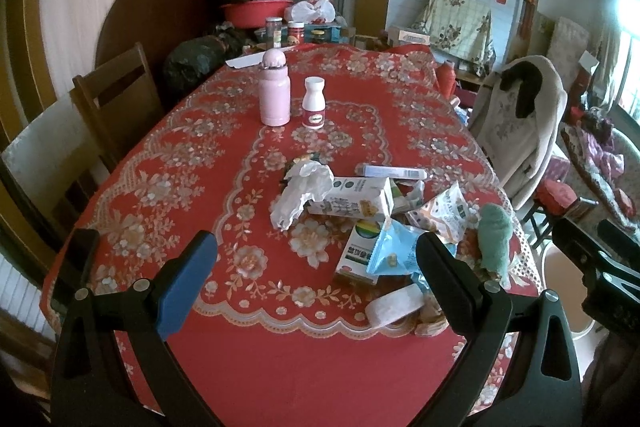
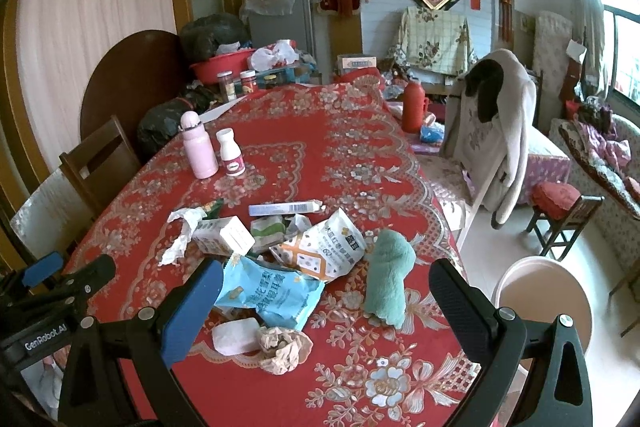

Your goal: Collect trash

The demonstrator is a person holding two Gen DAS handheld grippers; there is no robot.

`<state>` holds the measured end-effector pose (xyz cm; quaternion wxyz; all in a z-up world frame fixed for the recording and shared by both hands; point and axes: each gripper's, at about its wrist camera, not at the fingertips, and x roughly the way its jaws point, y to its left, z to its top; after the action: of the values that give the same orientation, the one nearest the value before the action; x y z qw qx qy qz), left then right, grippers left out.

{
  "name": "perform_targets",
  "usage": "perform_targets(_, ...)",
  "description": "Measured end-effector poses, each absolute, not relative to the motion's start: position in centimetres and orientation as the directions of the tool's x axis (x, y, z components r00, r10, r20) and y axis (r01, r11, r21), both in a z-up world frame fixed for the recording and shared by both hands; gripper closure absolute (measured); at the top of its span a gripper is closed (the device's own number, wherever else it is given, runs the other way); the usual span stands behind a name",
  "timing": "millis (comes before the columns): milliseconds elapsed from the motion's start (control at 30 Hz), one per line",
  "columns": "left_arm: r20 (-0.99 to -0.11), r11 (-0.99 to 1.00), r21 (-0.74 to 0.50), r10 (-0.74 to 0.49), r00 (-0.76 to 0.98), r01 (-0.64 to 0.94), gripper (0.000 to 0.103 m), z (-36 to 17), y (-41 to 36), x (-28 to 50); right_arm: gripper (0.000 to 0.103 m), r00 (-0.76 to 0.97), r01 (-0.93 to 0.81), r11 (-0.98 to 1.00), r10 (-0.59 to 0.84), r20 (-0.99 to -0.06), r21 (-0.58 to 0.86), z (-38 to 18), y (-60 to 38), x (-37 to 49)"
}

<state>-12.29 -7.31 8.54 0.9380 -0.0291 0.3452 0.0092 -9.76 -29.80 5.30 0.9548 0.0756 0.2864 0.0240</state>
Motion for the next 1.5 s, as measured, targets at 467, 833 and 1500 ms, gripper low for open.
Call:
perform_targets(467, -0.652, 0.998, -0.051, -0.006, 0.758, -0.036, 0.004, 8.6, -6.3, -11.8, 0.001, 0.764, 0.02, 0.983, 0.101, -0.637, 0.18, 4.5, -29.2, -9.5)
perform_targets(833, -0.658, 0.998, -0.056, -0.013, 0.753, -0.032, 0.004, 8.4, -5.9, -11.4, 0.001, 0.796, 0.014, 0.986, 0.09, -0.598, 0.167, 4.3, -28.8, -9.6)
perform_targets(1500, -0.673, 0.998, -0.057, -0.015, 0.739, -0.031, 0.004, 7.5, -5.2, -10.6, 0.001, 0.798, 0.018, 0.983, 0.096, -0.595, 0.181, 4.2, -28.8, -9.3)
